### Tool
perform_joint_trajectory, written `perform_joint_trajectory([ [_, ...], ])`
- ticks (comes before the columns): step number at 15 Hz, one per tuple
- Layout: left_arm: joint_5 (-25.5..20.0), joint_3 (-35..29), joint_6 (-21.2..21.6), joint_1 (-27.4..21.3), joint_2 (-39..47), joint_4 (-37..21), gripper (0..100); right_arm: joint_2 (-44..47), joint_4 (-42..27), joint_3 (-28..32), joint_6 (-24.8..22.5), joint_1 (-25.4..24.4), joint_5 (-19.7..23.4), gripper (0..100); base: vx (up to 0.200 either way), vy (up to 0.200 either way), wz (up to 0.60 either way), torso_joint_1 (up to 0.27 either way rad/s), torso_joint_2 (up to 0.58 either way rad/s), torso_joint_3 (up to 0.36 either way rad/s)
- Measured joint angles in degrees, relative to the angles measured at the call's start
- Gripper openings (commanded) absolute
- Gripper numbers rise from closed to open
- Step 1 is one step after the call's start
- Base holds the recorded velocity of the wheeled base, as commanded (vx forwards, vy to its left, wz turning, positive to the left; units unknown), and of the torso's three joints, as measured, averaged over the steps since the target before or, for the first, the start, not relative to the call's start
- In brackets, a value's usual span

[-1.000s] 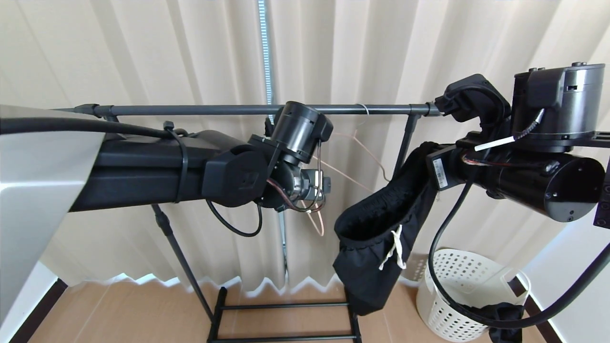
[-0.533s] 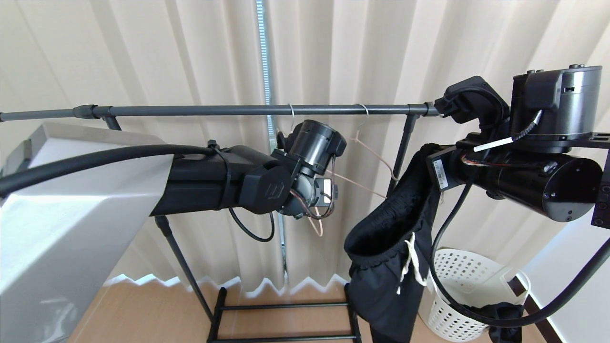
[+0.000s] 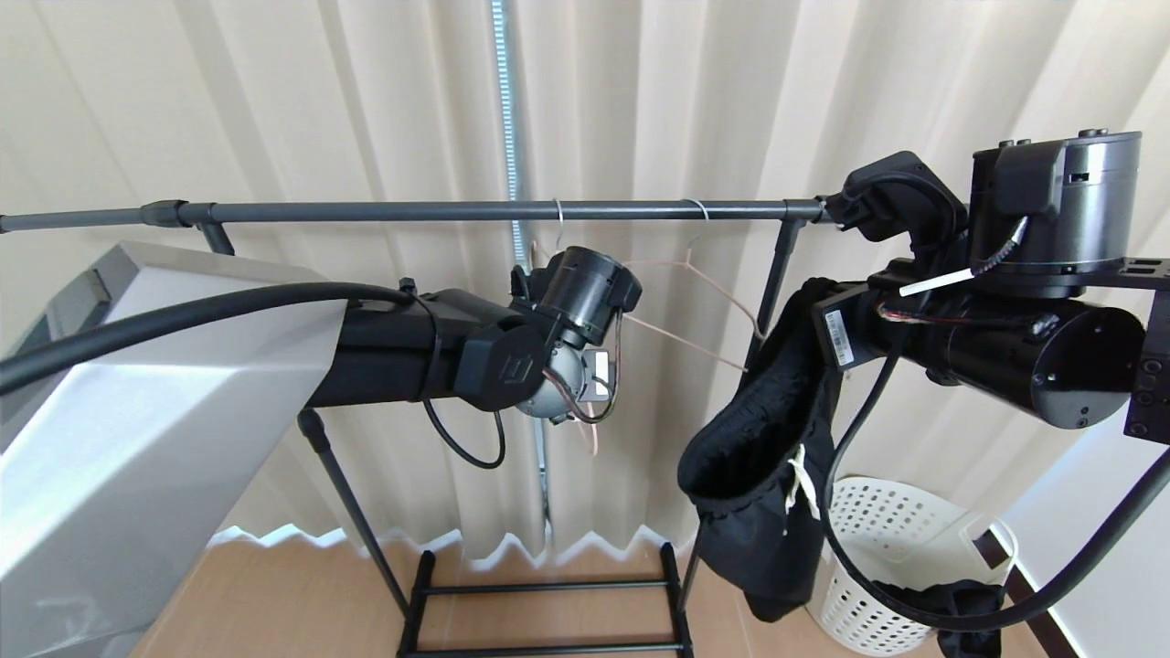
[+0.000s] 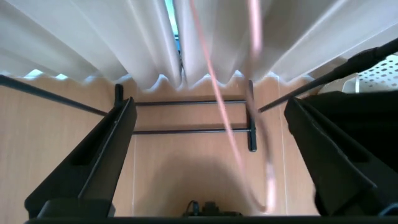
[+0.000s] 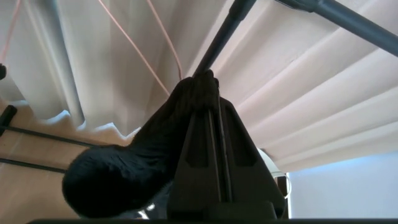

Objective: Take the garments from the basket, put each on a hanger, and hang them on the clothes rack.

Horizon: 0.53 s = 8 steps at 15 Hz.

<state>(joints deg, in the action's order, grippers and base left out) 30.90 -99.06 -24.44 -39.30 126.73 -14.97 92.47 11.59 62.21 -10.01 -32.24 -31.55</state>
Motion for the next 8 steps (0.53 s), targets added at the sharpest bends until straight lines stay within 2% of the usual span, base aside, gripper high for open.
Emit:
perform_joint_trajectory([
  [4,0.1,0.1,0.3,0.5,-0.9,0.2,100,0.0,0.1,0.0,0.0,0.0,0.0,0,0.0,0.0,0.0,0.0,0.0,0.0],
  [8,0.1,-4.9,1.7,0.8,1.7,0.1,100,0.0,0.0,0.0,0.0,0.0,0.0,0,0.0,0.0,0.0,0.0,0.0,0.0],
])
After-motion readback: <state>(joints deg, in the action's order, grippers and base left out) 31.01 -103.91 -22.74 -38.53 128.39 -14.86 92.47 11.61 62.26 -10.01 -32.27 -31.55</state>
